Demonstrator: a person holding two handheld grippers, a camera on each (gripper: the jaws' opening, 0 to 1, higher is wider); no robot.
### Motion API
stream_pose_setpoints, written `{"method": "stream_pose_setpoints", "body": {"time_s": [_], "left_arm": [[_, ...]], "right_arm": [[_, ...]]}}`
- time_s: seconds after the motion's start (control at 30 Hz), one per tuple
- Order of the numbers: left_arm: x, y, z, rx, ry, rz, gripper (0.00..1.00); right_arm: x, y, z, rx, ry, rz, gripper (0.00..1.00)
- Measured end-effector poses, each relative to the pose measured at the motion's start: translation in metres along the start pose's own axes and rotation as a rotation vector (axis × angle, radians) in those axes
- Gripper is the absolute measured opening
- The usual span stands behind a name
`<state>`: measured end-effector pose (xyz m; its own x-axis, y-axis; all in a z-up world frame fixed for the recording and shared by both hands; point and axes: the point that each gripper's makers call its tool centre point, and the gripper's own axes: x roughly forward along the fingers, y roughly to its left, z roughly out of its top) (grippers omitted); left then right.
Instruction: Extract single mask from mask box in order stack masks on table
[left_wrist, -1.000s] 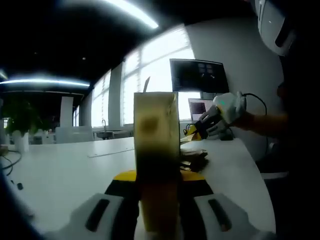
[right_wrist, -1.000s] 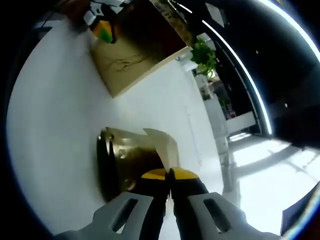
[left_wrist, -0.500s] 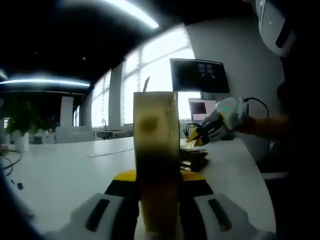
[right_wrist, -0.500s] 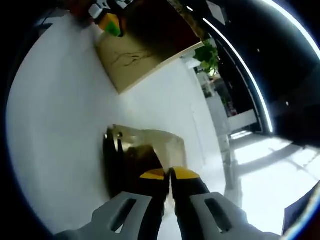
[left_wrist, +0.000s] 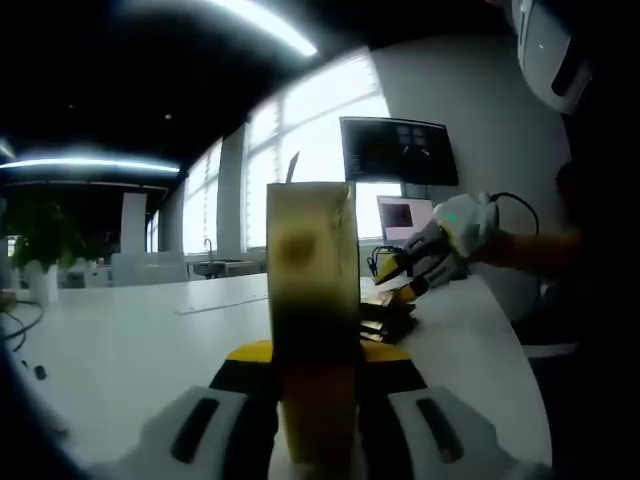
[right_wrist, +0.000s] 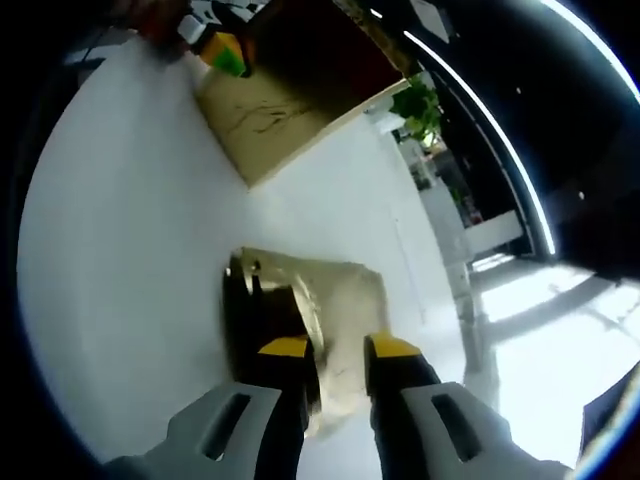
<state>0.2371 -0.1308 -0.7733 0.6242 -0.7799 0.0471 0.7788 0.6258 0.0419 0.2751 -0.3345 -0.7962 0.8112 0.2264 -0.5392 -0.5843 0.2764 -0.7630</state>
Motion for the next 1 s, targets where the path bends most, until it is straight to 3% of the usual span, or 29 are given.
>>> {"method": "stream_pose_setpoints", "body": {"time_s": [0.37,0.63,0.73,0.87,1.0], "left_arm": [[0.0,0.0,0.0,0.001,0.001,-0.001,0.31],[0.0,0.0,0.0,0.002,0.001,-0.001,0.31],[0.0,0.0,0.0,0.003,0.001,-0.001,0.31],[0.0,0.0,0.0,0.003,0.001,-0.002,0.31],[0.0,0.0,0.0,0.002,0.0,-0.003,0.31]], "right_arm": [[-0.011,0.007,-0.003,0.151,-0.047,0.044,0.21],[-0.021,0.01,0.002,0.276,-0.122,0.088,0.24],[-0.027,0.006,0.002,0.356,-0.172,0.097,0.25],[-0.038,-0.008,0.005,0.523,-0.294,0.091,0.26],[-0.048,-0.022,0.01,0.582,-0.368,0.071,0.26]]}}
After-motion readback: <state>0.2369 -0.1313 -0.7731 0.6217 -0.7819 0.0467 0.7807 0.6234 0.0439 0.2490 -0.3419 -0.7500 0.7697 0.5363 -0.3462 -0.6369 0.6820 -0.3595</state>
